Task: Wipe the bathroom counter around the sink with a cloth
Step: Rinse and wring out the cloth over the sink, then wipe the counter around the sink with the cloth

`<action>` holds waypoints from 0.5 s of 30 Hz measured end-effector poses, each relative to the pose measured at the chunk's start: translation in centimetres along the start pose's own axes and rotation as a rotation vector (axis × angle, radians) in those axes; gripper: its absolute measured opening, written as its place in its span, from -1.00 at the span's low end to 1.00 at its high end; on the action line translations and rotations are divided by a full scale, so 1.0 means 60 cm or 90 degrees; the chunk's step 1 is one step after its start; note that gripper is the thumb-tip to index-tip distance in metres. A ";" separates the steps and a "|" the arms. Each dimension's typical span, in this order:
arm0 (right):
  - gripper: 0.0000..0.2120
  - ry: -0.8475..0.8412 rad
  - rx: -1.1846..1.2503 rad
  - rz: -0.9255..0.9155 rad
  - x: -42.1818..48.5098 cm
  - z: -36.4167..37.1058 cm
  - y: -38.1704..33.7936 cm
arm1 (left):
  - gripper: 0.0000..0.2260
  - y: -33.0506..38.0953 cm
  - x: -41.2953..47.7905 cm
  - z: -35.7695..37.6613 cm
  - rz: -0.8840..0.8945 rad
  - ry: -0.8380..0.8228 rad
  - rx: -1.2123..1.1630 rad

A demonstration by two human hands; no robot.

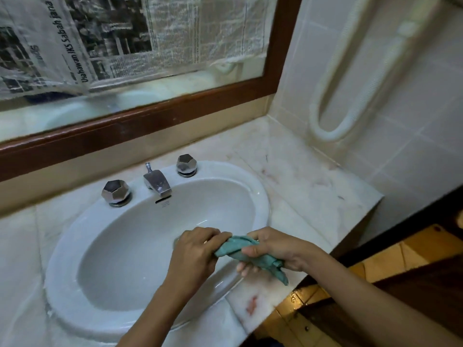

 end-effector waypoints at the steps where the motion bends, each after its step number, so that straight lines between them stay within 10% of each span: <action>1: -0.46 -0.008 0.038 -0.007 -0.006 -0.017 0.003 | -0.66 0.007 0.014 0.010 -0.003 -0.004 -0.018; 5: -0.39 0.042 0.104 -0.012 -0.029 -0.106 0.010 | -0.59 0.028 0.069 0.078 -0.072 -0.091 -0.091; 9: -0.52 0.312 0.107 -0.057 -0.079 -0.270 -0.012 | -0.47 0.006 0.092 0.150 -0.256 -0.113 -0.179; 15: -0.75 0.742 -0.420 -0.120 -0.123 -0.467 -0.100 | -0.61 0.004 0.155 0.202 -0.398 -0.039 -0.221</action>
Point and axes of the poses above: each hand's wrist, its own x-axis towards the middle knuckle, its own z-axis out of the palm, y = z × x, the point moved 9 cm from there along x, towards the middle knuckle, and after that the axes turned 4 degrees about -z, right-handed, at the moved point
